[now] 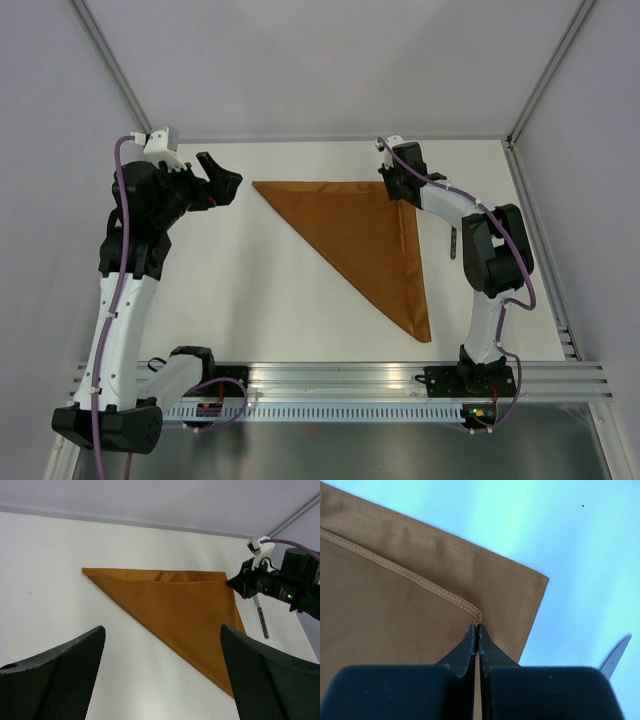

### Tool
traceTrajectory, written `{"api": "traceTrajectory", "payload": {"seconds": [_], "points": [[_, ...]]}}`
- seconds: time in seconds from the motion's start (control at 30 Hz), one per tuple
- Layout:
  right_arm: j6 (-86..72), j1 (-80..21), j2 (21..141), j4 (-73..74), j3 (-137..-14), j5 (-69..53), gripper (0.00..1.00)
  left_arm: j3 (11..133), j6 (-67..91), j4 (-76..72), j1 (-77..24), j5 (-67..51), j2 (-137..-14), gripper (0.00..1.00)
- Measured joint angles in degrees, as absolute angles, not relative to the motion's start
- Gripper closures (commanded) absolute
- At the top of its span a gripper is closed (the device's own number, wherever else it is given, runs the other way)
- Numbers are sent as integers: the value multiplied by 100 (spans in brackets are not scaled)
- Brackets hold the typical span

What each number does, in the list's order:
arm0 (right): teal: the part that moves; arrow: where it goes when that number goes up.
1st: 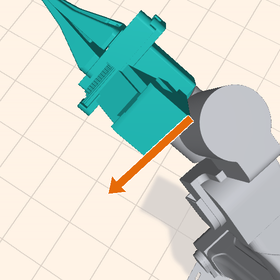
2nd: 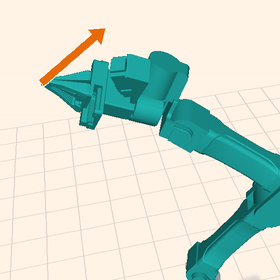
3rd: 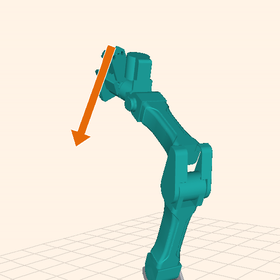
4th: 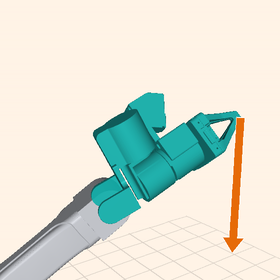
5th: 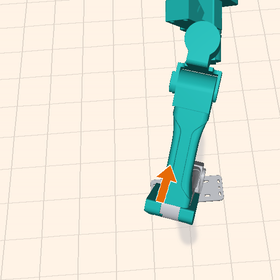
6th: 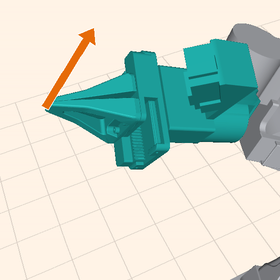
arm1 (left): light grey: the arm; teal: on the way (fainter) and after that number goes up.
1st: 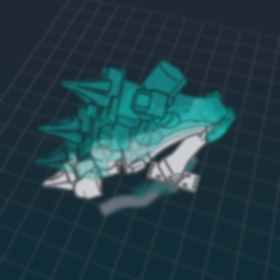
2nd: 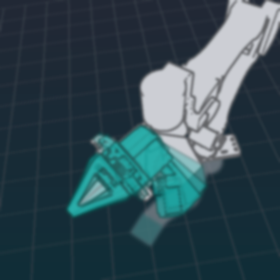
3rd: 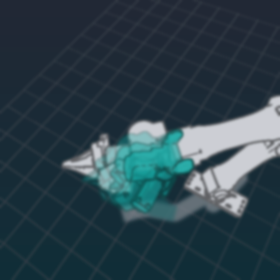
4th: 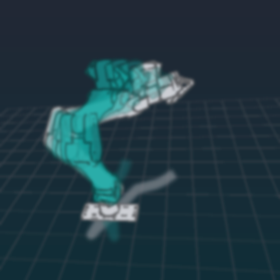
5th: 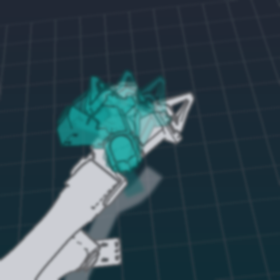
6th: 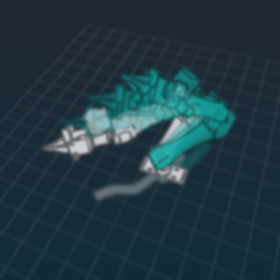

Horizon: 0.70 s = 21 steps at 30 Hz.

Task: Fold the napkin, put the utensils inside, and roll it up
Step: Fold the napkin

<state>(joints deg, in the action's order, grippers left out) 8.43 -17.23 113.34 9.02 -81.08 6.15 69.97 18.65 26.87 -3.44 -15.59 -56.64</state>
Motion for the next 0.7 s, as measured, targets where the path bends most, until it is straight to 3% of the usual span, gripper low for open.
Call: {"api": "traceTrajectory", "payload": {"seconds": [0.7], "points": [[843,-1437,11539,915,-8549,631,100,6989,1865,2676,-344,-1559,-5749,0]]}}
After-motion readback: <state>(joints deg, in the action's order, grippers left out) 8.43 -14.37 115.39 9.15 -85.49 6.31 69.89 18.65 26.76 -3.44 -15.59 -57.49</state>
